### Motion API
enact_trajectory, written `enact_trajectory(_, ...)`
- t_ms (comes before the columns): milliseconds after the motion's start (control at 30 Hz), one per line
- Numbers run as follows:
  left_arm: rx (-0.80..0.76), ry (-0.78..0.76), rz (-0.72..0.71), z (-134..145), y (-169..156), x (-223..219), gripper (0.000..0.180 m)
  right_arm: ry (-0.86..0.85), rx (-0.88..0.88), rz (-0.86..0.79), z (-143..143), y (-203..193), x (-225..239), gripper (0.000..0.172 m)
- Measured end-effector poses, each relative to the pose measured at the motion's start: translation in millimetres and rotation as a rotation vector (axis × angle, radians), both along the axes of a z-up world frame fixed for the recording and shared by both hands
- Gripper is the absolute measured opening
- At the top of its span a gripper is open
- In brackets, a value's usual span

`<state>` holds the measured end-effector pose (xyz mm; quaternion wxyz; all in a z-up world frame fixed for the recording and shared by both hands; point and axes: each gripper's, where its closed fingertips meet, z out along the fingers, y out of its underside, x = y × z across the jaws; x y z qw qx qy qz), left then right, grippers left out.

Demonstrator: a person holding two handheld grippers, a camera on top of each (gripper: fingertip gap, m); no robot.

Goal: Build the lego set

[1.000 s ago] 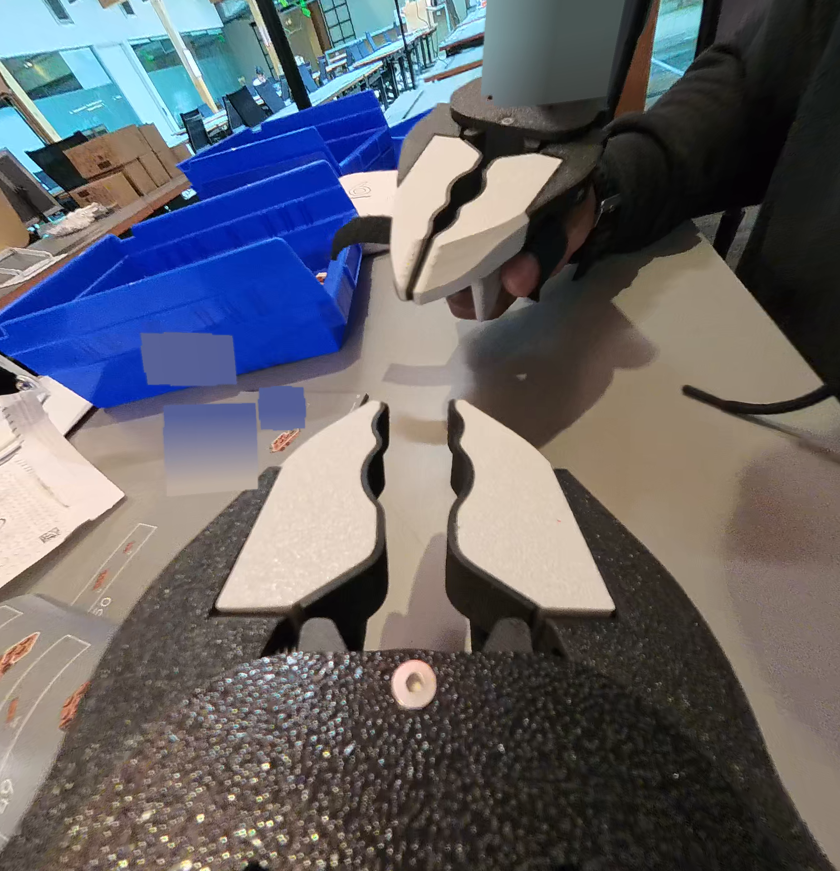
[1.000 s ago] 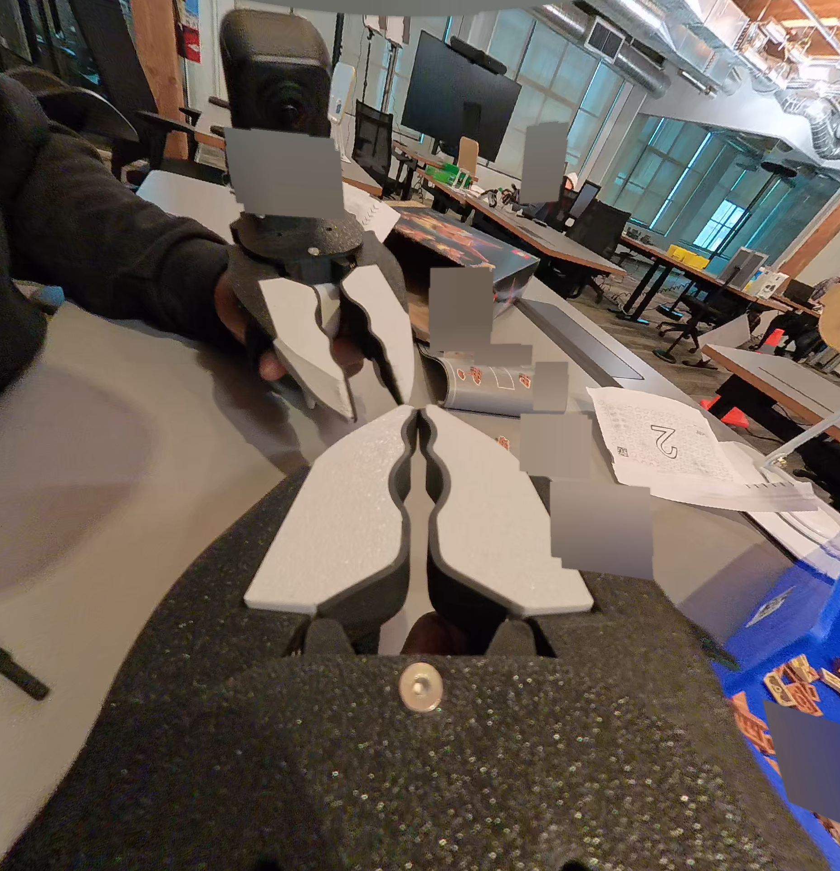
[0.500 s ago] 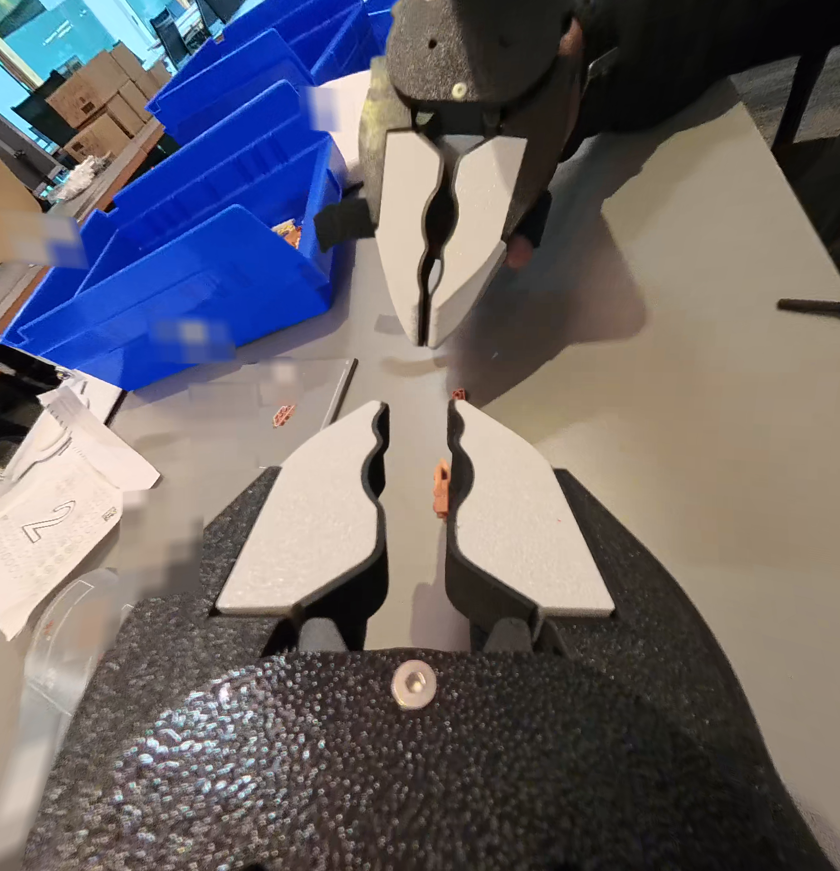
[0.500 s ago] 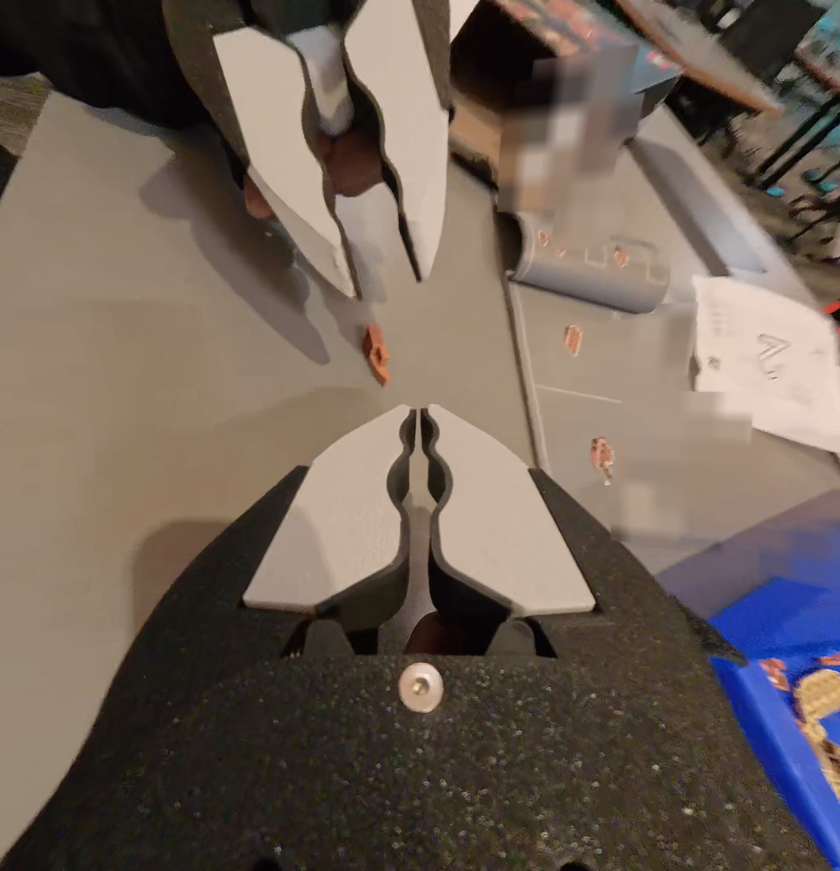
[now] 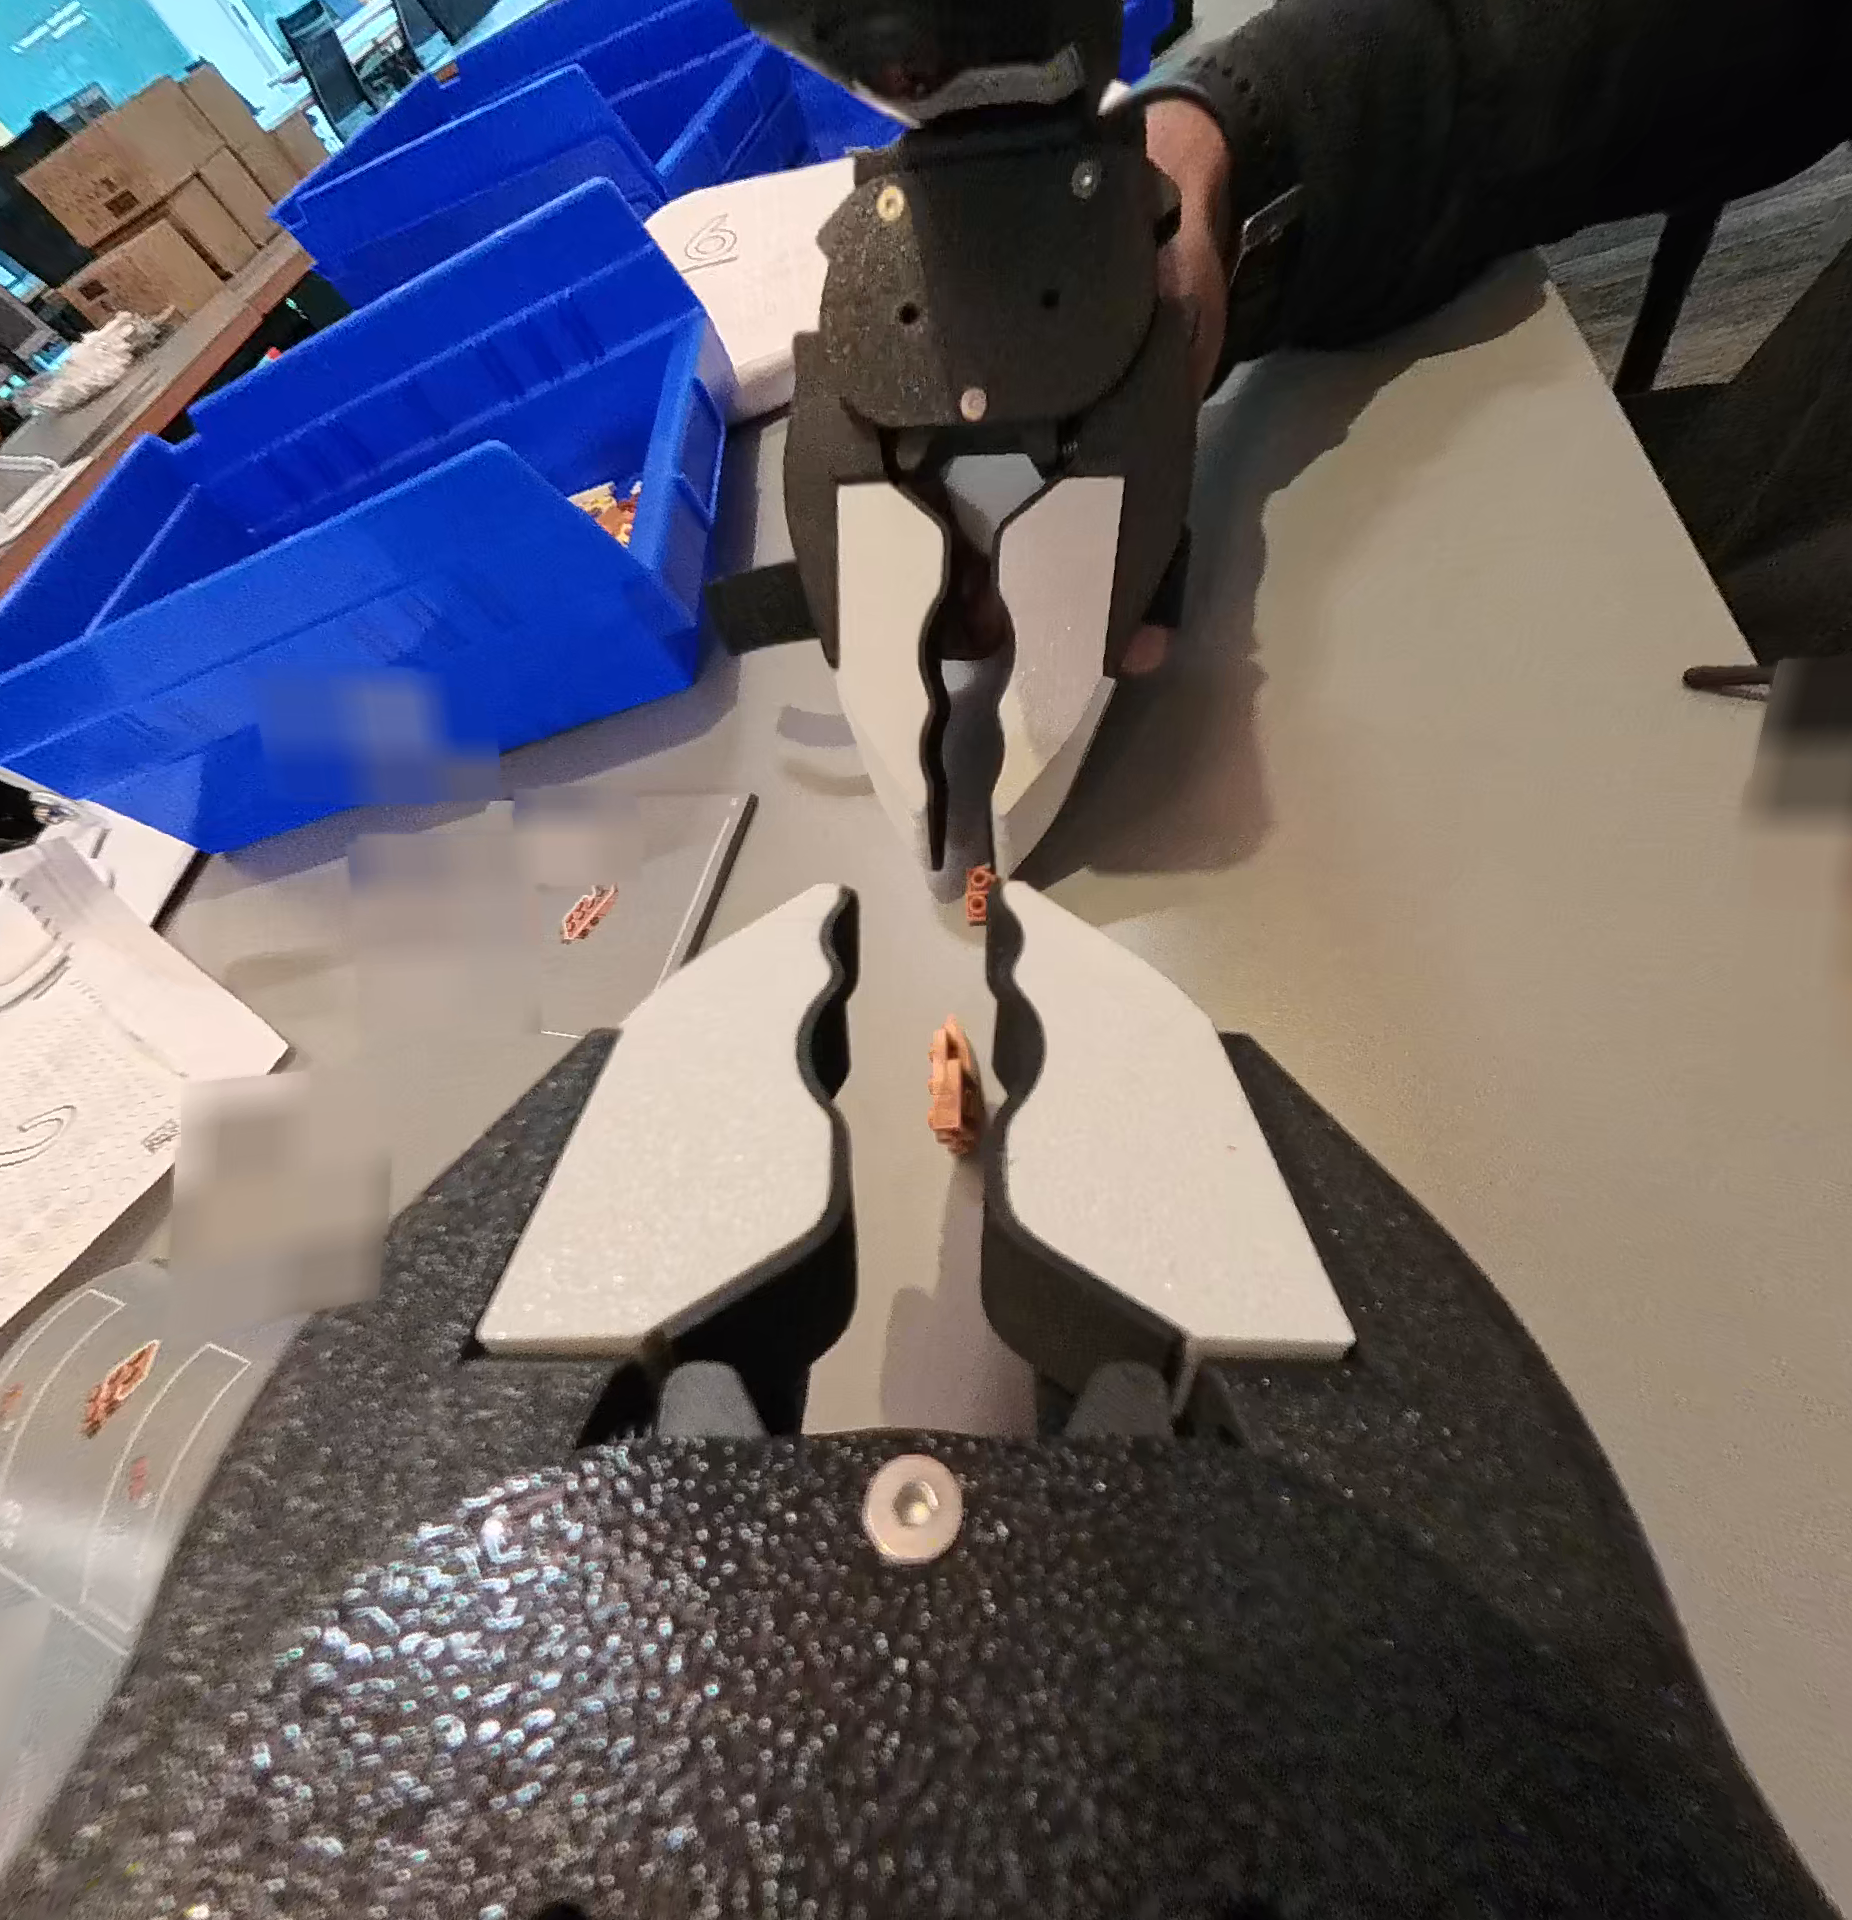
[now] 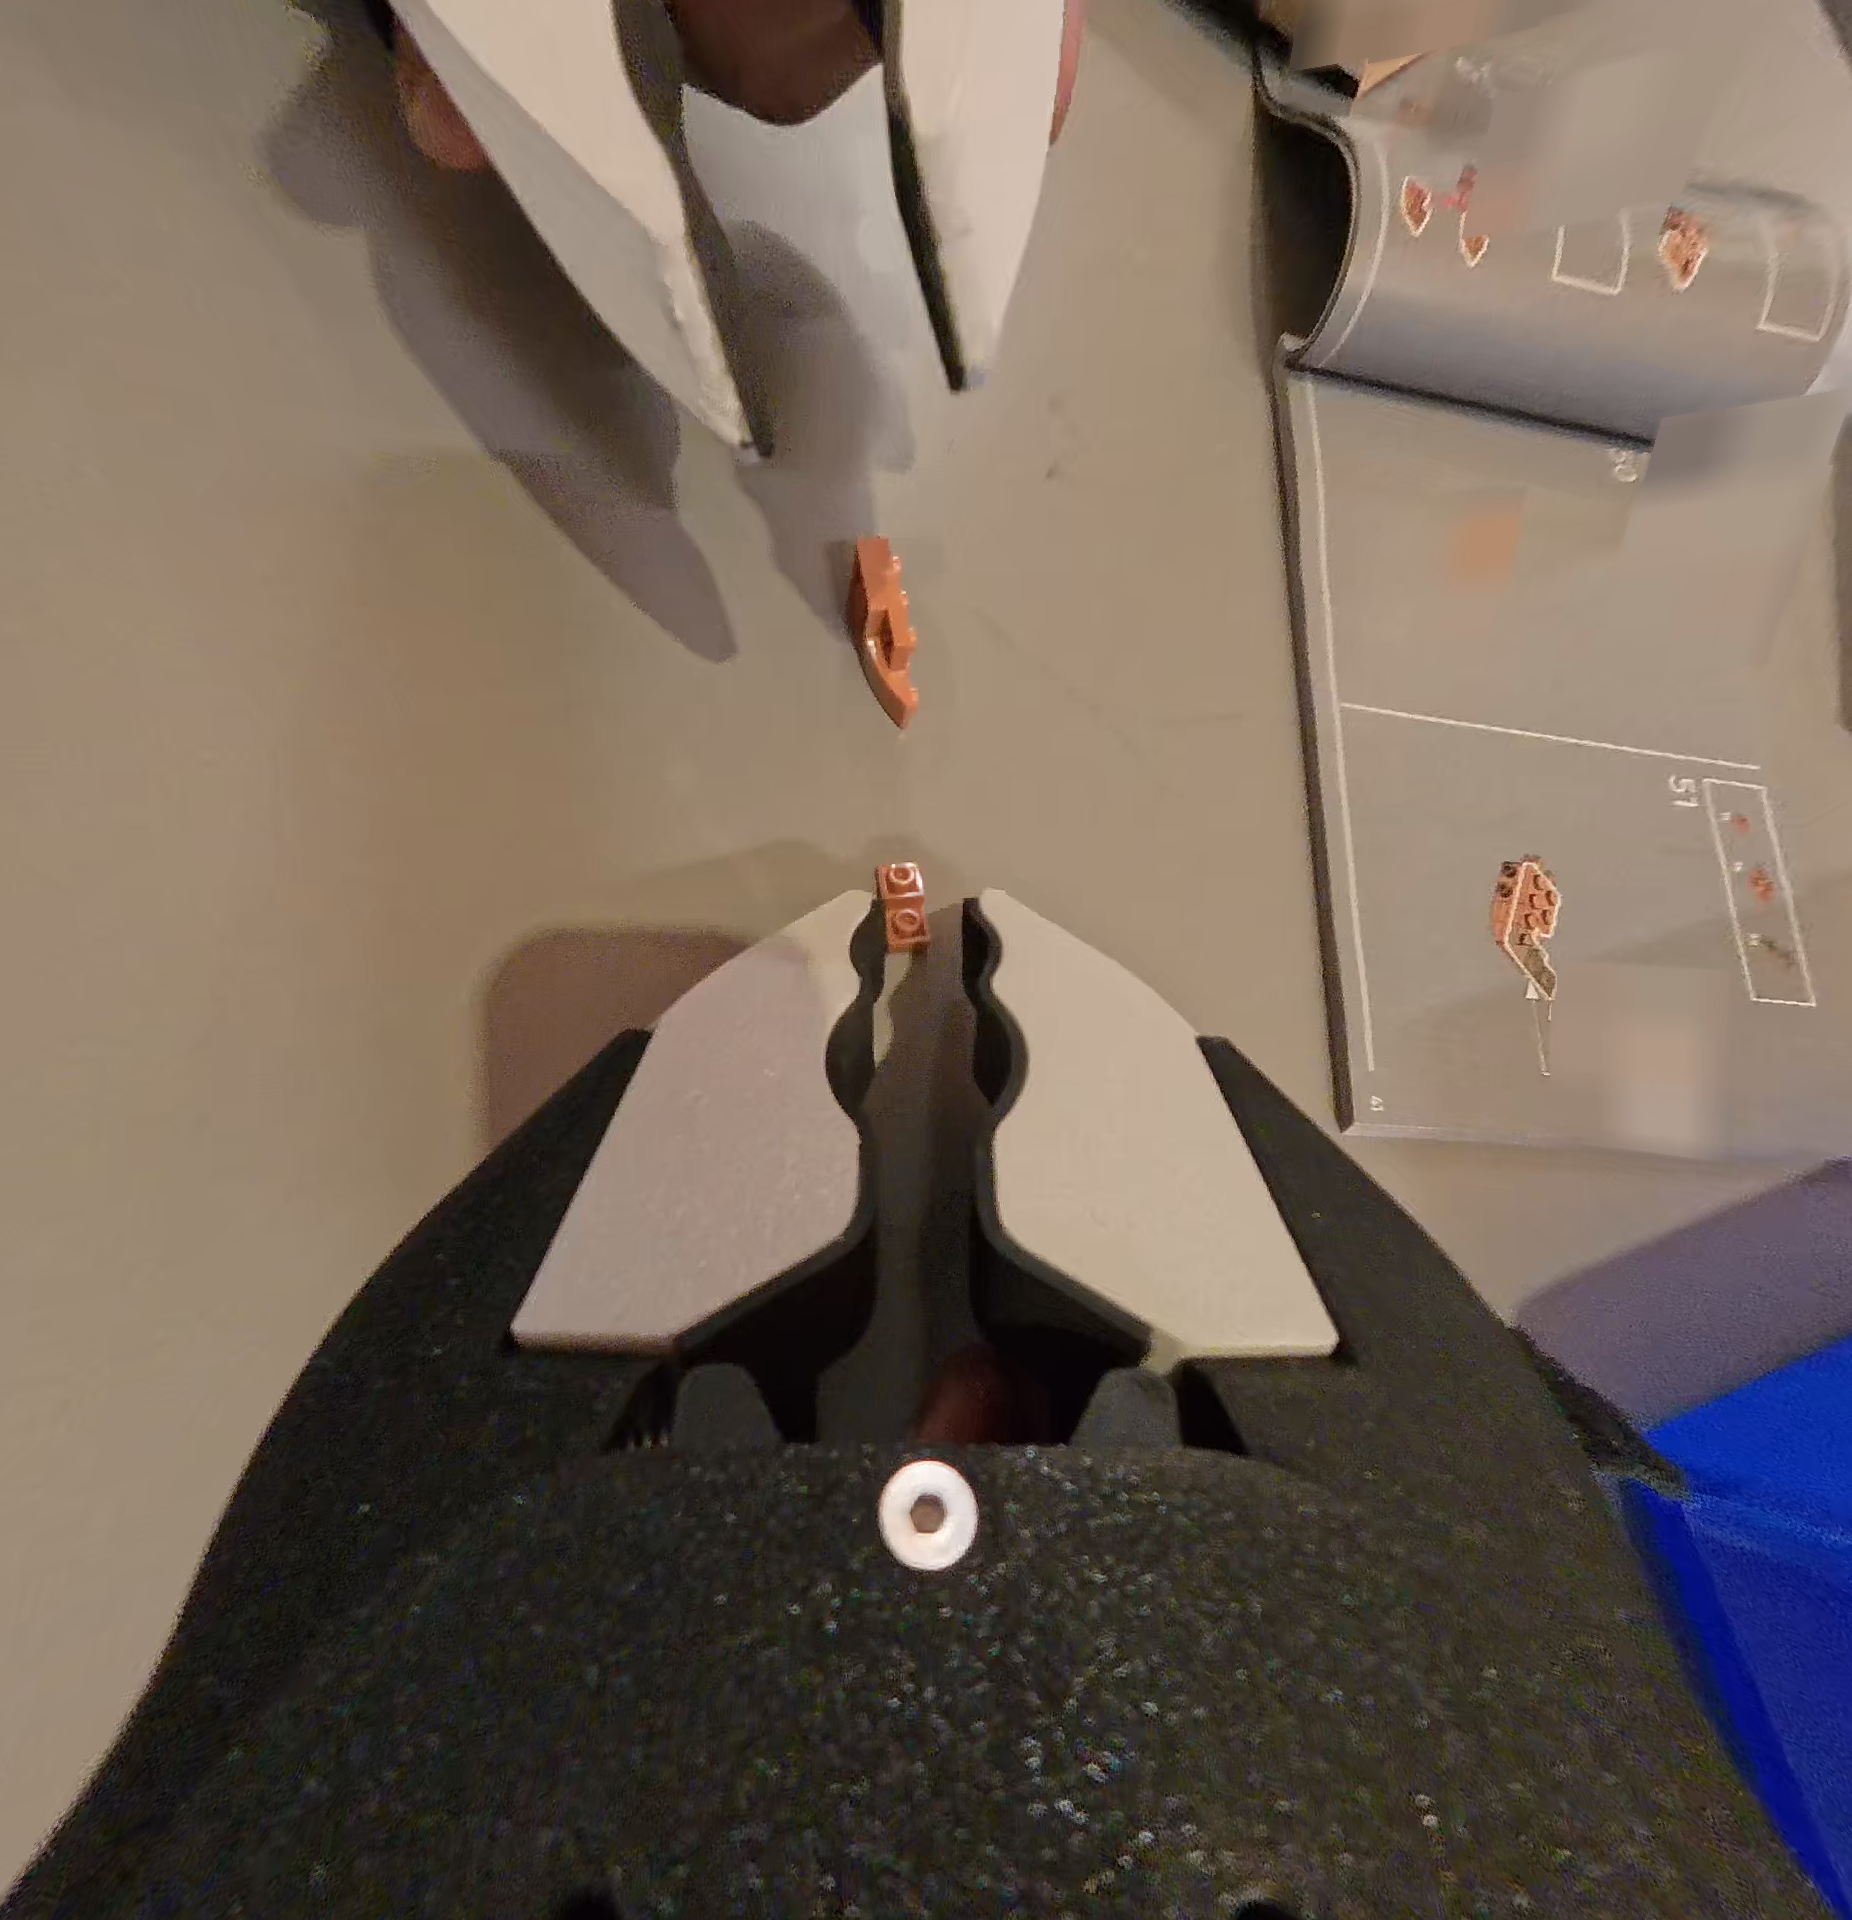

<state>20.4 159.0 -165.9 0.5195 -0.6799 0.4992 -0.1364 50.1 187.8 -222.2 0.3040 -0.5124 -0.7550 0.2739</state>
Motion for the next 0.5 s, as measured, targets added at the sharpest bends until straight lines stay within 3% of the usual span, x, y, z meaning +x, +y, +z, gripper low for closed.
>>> enact_trajectory(133,-0.018,0.020,-0.022,-5.5,-1.7,3.2,0.023,-0.037,-0.033,-0.018,-2.9,1.3,-1.1,0.000)
enact_trajectory(367,0.011,0.062,-0.020,-8.8,-0.6,7.7,0.023,-0.009,-0.023,-0.015,0.1,0.9,-2.7,0.000)
enact_trajectory(500,0.046,0.108,-0.026,-12.7,-0.9,11.9,0.023,0.098,-0.133,0.006,19.4,-10.7,-8.6,0.000)
